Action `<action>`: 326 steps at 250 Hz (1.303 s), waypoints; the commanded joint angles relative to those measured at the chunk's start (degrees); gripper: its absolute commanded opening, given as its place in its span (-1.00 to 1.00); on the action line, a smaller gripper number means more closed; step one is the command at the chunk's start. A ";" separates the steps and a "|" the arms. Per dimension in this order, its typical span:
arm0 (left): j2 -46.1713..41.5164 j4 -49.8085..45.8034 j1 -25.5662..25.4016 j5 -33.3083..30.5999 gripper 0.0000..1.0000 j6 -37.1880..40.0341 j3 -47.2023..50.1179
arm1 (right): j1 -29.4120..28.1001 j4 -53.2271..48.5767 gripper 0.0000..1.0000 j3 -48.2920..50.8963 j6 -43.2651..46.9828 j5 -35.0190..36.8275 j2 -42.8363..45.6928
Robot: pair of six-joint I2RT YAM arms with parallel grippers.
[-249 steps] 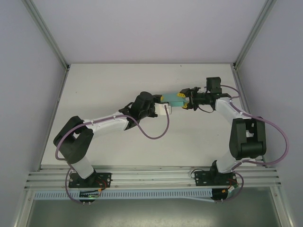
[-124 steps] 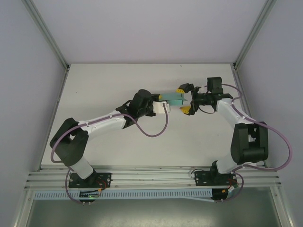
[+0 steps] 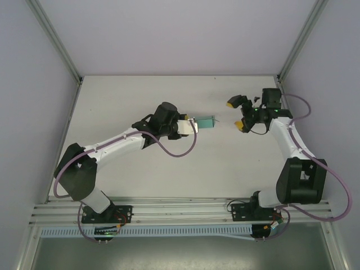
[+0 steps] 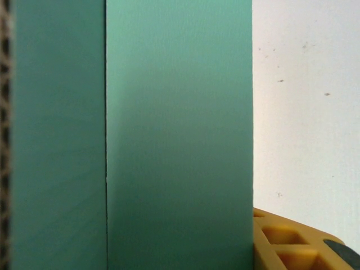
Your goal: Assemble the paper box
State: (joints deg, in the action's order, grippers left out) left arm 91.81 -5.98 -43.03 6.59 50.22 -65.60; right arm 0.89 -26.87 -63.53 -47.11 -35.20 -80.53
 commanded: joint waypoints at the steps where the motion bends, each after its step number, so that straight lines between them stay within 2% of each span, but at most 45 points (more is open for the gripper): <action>1: -0.96 -6.95 0.87 5.55 -0.63 -2.69 -2.58 | 0.31 -4.85 0.98 -4.23 12.26 11.61 2.96; 32: 0.56 -14.02 2.18 9.25 -0.60 -4.27 -4.93 | 0.21 -3.09 0.98 -4.18 22.93 15.66 5.58; 64: 4.26 -21.21 3.14 9.43 -0.62 -7.95 -7.93 | 0.08 7.69 0.98 2.20 32.79 14.18 11.22; 114: 8.66 -27.40 5.49 14.16 -0.59 -11.08 -10.85 | -0.05 22.51 0.98 13.21 48.84 -1.90 17.44; 138: 10.50 -31.36 6.92 17.37 -0.57 -11.76 -13.99 | -0.46 19.17 0.98 12.07 56.73 -13.27 16.30; 156: 12.09 -34.90 7.35 18.33 -0.55 -10.63 -16.44 | -2.42 12.19 0.98 8.77 62.38 -17.10 13.68; 171: 13.64 -37.89 7.34 18.14 -0.52 -9.78 -18.52 | -4.83 6.02 0.97 5.84 67.80 -16.48 10.91; 190: 15.71 -40.06 7.34 17.39 -0.51 -9.77 -20.57 | -7.89 2.34 0.89 3.11 70.29 -12.72 7.33; 239: 18.61 -40.70 7.38 15.98 -0.48 -10.14 -21.91 | -13.63 -1.50 0.55 -1.87 72.37 -5.42 0.23; 276: 19.64 -40.75 7.38 15.90 -0.45 -9.80 -22.27 | -14.84 -2.77 0.25 -3.48 73.02 -2.23 -3.58; 326: 21.10 -40.29 7.36 15.36 -0.42 -9.96 -22.21 | -17.14 -5.66 0.20 -4.57 76.64 -1.41 -8.41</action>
State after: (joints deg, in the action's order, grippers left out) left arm 111.07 -44.38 -35.57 21.91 40.18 -86.39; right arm -14.74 -28.99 -66.13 25.91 -38.15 -86.43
